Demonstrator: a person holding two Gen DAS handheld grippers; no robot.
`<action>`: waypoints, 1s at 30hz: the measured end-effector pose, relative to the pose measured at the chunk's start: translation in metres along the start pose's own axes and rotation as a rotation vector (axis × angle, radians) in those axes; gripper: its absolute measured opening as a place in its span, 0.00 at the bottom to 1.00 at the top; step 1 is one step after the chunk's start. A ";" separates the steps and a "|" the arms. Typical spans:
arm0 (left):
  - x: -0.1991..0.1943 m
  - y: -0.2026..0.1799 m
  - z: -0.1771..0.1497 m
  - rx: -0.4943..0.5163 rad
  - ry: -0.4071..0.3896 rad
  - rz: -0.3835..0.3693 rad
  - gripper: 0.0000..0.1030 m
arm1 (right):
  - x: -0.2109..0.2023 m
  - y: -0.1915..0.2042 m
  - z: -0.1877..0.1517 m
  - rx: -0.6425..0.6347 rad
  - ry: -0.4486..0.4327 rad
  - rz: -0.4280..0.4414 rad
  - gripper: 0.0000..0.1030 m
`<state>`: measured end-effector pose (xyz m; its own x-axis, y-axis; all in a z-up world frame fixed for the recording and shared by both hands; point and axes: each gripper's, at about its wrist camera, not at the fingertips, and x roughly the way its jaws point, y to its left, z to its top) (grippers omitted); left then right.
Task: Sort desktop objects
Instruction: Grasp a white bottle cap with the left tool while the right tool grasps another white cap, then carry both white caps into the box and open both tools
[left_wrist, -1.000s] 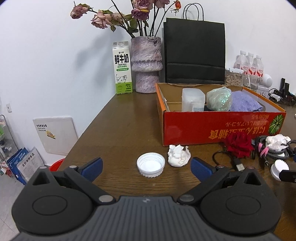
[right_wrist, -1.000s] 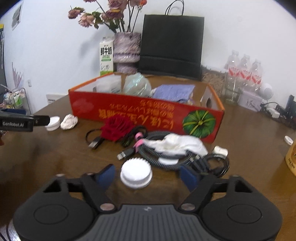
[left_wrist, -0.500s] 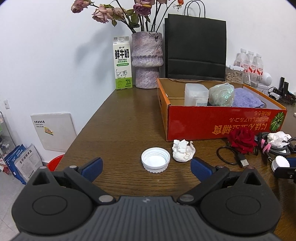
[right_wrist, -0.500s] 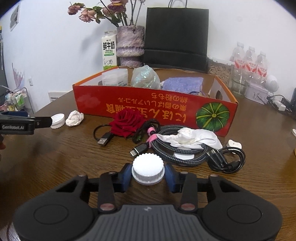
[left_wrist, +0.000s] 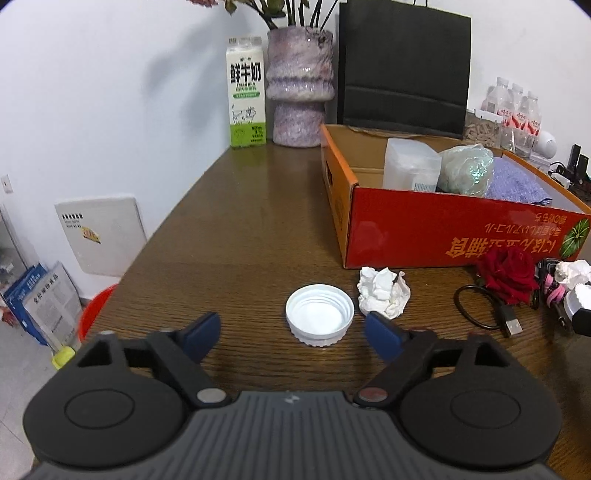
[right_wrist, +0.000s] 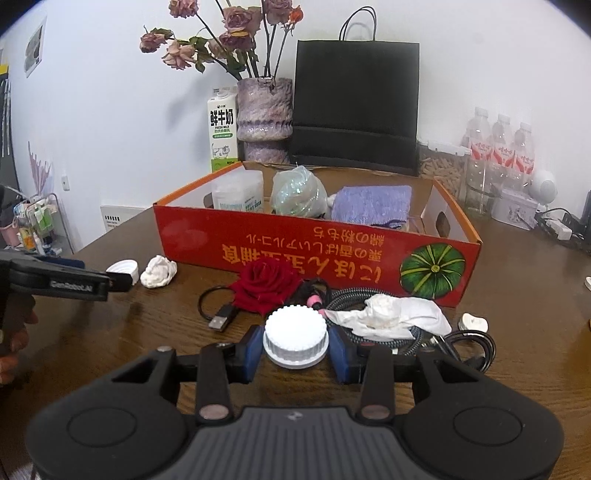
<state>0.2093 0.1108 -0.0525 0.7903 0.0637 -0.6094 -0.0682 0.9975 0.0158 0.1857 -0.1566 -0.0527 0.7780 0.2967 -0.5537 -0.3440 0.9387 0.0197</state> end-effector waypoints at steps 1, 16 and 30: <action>0.002 0.000 0.001 -0.006 0.005 -0.005 0.78 | 0.001 0.000 0.000 0.000 -0.001 0.000 0.37; 0.001 -0.007 0.001 0.021 -0.033 -0.027 0.40 | 0.000 -0.002 0.003 0.011 -0.017 0.006 0.37; -0.029 -0.035 0.018 0.035 -0.122 -0.082 0.40 | -0.008 -0.018 0.021 0.021 -0.079 -0.008 0.37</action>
<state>0.2000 0.0741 -0.0208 0.8607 -0.0173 -0.5088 0.0192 0.9998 -0.0016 0.1963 -0.1718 -0.0313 0.8199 0.3014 -0.4867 -0.3274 0.9443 0.0332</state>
